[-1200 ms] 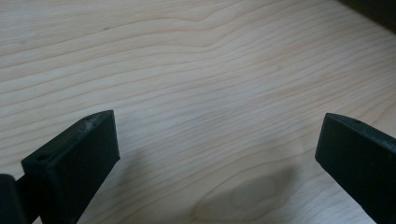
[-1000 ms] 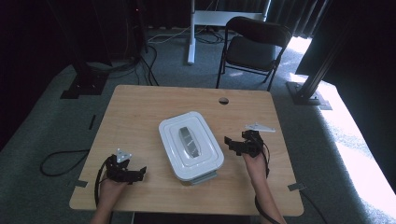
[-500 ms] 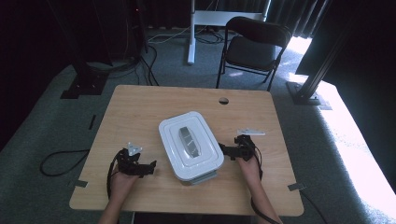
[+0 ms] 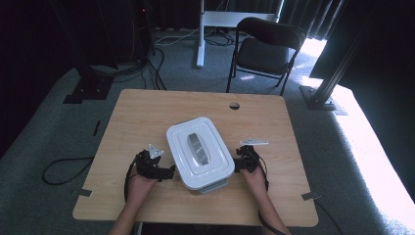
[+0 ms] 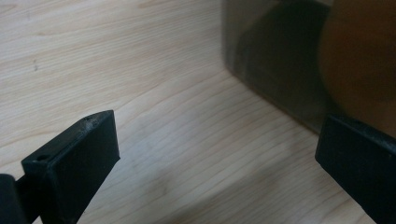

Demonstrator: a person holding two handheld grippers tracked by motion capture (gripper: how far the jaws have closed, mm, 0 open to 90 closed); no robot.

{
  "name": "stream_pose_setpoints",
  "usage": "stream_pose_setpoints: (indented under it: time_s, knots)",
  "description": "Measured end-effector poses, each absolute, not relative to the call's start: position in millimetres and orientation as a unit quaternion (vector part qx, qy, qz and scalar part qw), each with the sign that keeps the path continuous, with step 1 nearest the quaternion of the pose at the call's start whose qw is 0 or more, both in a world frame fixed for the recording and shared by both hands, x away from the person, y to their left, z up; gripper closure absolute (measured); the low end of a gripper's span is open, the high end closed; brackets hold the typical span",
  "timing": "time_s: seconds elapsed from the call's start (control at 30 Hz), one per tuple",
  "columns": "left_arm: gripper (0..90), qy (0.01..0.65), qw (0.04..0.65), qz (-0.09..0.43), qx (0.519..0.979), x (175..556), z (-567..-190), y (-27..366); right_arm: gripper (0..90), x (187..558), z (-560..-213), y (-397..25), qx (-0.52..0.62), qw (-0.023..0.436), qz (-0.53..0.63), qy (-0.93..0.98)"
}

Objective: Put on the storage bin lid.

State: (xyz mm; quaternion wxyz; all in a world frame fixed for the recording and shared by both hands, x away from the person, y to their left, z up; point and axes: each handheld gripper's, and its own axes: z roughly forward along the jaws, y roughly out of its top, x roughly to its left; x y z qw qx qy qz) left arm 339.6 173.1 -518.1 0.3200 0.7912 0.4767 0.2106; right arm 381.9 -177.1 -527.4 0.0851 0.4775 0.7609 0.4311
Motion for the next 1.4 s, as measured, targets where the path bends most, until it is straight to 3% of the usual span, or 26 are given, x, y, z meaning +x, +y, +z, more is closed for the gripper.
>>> stream_pose_setpoints:
  time_s: [0.77,1.4]
  knots:
    - [0.1,0.471,0.310,0.204,0.800,351.3,-515.8,160.5,18.8,364.5,-523.4,-184.8,0.463,0.078,0.430,0.771]
    - [0.1,0.454,0.305,0.210,0.811,369.0,-510.6,141.2,18.8,342.3,-515.4,-200.3,0.451,0.098,0.447,0.767]
